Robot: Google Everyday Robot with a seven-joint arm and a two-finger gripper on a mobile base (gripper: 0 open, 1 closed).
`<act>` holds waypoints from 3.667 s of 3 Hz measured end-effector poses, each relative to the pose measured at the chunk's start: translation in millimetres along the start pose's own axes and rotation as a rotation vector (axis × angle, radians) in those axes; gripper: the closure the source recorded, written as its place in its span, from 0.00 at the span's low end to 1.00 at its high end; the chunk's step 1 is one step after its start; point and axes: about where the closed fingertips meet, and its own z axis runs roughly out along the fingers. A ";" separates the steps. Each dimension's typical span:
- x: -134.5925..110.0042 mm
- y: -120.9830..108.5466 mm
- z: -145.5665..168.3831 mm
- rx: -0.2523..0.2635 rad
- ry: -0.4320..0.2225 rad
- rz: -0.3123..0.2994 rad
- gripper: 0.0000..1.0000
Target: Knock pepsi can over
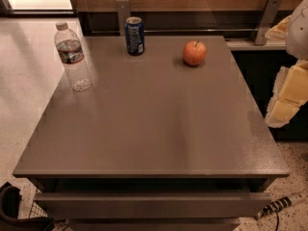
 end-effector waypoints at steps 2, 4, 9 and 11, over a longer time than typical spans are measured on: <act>-11.6 -20.3 18.0 0.035 -0.073 0.032 0.00; -33.0 -62.1 72.5 0.158 -0.337 0.288 0.00; -77.2 -166.7 74.8 0.421 -0.629 0.484 0.00; -178.1 -219.9 139.2 0.217 -0.928 0.466 0.00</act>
Offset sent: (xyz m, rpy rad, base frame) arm 0.0798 0.0208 -0.0276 0.2036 -0.1263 -0.0473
